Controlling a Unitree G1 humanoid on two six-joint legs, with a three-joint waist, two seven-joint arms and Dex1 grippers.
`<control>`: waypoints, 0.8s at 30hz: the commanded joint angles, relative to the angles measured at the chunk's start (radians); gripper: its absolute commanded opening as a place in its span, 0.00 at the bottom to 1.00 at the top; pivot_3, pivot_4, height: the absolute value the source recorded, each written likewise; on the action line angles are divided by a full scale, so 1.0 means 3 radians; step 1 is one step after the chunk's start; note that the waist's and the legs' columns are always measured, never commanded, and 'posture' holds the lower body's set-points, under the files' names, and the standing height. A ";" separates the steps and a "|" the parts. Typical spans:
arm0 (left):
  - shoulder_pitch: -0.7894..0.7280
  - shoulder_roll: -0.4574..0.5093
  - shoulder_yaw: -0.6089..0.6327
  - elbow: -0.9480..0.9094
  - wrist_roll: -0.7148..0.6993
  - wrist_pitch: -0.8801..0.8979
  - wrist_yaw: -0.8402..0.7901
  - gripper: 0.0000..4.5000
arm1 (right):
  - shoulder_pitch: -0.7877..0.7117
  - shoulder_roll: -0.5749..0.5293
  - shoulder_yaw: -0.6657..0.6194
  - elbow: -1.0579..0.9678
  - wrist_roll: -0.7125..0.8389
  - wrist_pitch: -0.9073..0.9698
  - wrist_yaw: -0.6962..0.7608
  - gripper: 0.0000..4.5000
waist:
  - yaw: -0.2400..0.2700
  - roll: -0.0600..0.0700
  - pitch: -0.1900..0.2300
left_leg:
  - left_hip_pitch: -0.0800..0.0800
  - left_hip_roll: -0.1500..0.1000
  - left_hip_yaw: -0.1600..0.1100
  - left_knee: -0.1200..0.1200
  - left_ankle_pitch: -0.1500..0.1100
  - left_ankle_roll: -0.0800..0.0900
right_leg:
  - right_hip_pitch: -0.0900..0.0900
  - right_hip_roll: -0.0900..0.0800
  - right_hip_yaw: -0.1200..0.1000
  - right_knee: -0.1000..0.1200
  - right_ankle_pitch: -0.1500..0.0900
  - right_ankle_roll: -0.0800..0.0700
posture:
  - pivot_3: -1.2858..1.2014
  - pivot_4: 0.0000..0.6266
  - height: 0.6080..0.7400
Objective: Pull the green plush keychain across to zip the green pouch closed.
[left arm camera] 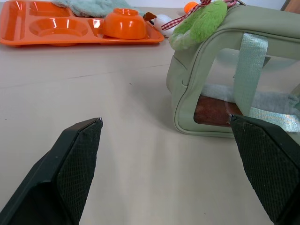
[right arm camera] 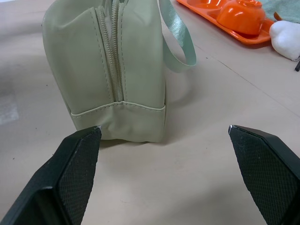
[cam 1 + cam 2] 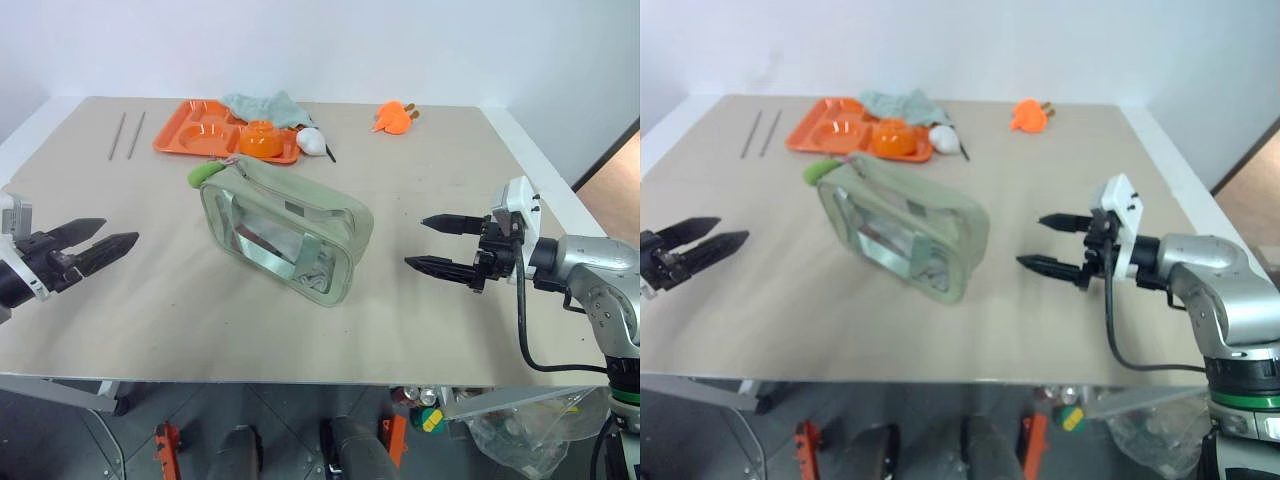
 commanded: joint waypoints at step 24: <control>-0.0197 0.0115 -0.0088 -0.0327 -0.0178 -0.0082 -0.0292 0.99 | -0.0602 -0.0125 -0.0257 -0.0340 0.0729 0.0642 0.0062 1.00 | 0.0000 0.0001 0.0001 | 0.0001 0.0000 0.0019 0.0013 0.0000 0.0000 | -0.0002 0.0002 0.0020 0.0002 0.0005 -0.0001 | 0.52 0.24 1.00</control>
